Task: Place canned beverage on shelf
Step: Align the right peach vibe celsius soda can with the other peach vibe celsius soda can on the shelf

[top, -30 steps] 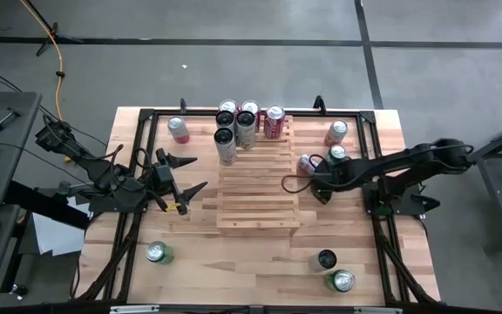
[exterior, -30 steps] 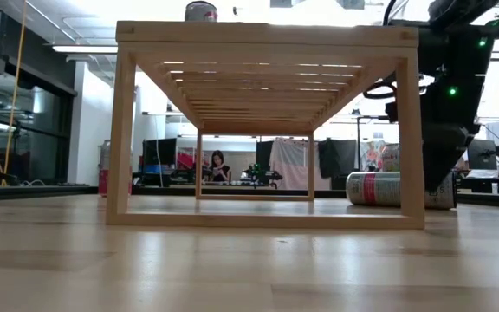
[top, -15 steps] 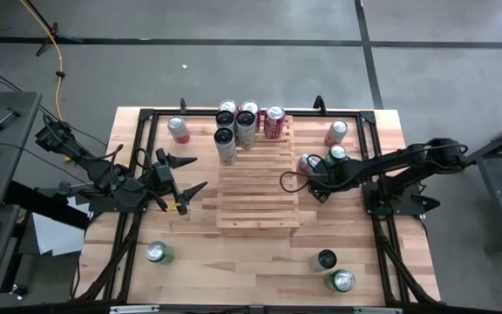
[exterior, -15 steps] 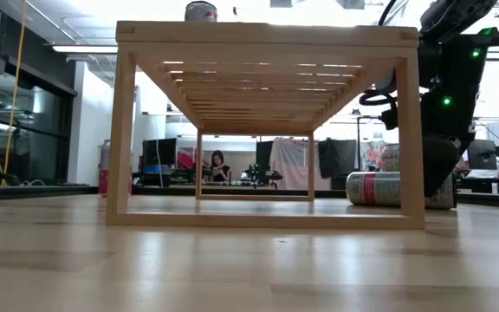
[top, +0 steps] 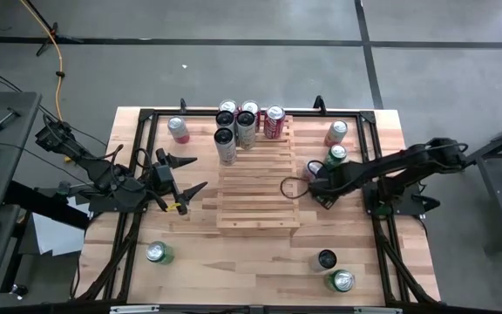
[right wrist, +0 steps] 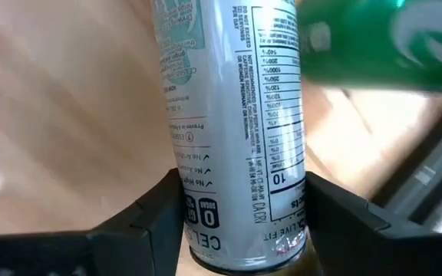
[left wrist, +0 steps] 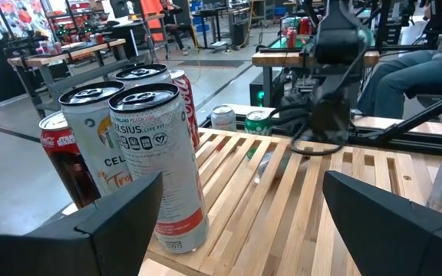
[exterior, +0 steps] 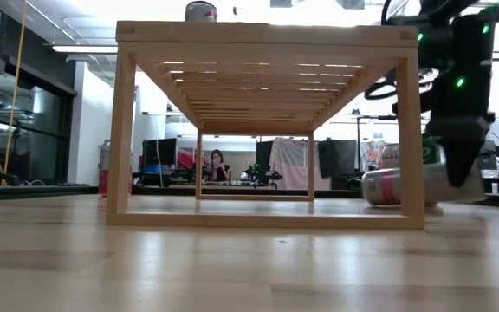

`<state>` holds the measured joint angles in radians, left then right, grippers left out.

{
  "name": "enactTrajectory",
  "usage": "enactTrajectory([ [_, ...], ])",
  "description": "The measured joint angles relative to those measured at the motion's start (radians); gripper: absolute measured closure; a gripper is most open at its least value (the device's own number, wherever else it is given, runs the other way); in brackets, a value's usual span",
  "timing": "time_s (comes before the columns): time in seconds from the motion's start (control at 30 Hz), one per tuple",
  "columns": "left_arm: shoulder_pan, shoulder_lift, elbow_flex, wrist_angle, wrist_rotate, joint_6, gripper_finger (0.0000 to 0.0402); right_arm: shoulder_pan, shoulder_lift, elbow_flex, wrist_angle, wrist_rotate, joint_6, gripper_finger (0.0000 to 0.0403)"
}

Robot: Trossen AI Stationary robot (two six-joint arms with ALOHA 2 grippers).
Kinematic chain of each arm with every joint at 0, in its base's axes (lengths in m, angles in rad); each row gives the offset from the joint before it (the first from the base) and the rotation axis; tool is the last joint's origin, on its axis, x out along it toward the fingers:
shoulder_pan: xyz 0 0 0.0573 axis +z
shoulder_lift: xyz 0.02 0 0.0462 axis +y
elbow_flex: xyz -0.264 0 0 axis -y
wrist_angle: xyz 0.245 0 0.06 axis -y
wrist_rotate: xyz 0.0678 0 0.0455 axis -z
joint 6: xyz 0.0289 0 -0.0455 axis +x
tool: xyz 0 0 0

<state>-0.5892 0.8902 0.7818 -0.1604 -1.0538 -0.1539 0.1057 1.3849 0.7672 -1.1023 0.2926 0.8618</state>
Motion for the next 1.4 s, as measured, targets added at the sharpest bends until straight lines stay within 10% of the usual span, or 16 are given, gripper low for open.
enactTrajectory([
  [0.5, 0.000, 0.000, 0.000, 0.000, 0.000, 0.000, 0.0051, 0.196, -0.001, 0.415, -0.474, 0.021, 0.181, 0.0195],
  [1.03, 0.000, 0.000, 0.000, -0.013, 0.017, 0.000, 0.0051, 0.269, -0.008, 0.677, -0.463, 0.226, 0.105, 0.0195],
  [1.4, 0.055, 0.095, 0.001, 0.066, 0.218, 0.155, 0.0051, 0.268, 0.080, 0.686, -0.069, 0.228, -0.168, 0.0195],
])
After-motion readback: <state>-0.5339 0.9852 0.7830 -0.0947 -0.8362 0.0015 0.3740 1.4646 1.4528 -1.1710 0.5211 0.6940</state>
